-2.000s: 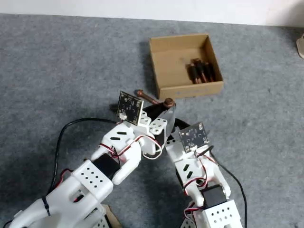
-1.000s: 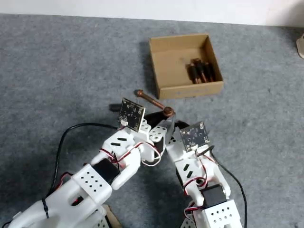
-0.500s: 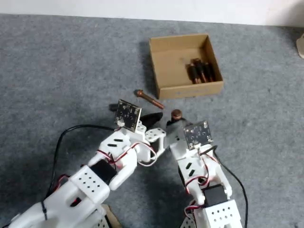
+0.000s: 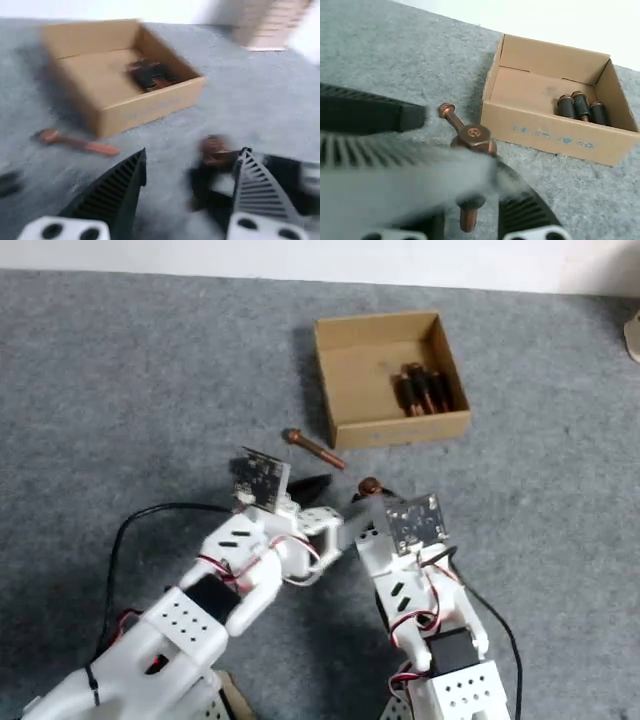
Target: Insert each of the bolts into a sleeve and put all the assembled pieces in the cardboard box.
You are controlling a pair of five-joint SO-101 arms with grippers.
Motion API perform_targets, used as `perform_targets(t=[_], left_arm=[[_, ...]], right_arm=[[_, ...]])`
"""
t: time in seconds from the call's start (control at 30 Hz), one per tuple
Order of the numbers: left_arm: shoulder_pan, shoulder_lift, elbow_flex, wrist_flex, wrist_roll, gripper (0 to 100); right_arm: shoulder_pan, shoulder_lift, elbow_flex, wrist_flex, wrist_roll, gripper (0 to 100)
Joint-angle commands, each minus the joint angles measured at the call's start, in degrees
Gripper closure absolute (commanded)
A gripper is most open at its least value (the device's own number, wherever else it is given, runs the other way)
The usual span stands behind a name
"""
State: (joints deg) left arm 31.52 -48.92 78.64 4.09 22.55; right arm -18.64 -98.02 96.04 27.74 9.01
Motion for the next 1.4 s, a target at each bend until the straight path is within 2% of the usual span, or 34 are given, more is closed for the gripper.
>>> perform_targets(t=[0.0, 0.23, 0.3, 0.5, 0.63, 1.07, 1.37], left_arm=[[-5.2, 0.0, -0.8, 1.1, 3.4, 73], [-7.2, 0.3, -1.3, 1.2, 4.6, 73], [-7.4, 0.1, -1.5, 1.2, 4.6, 75], [-7.5, 0.1, -1.5, 1.1, 4.3, 100], [-7.5, 0.1, -1.3, 1.1, 4.5, 95], [-7.4, 0.6, -1.2, 1.1, 4.4, 99], [-7.4, 0.6, -1.1, 1.1, 4.4, 99]], right_arm=[[2.0, -1.4, 6.4, -0.3, -0.6, 99.4], [3.8, -0.9, 5.8, 0.1, -0.6, 99.4], [3.7, -0.8, 3.9, 3.5, -0.9, 99.4], [3.8, -1.2, 0.5, 7.5, -0.9, 99.4], [3.8, -0.8, 0.3, 7.8, -0.9, 99.4], [3.7, 0.0, -9.1, 16.9, -0.5, 99.4], [3.7, 21.6, -17.5, 11.5, -0.4, 99.4]])
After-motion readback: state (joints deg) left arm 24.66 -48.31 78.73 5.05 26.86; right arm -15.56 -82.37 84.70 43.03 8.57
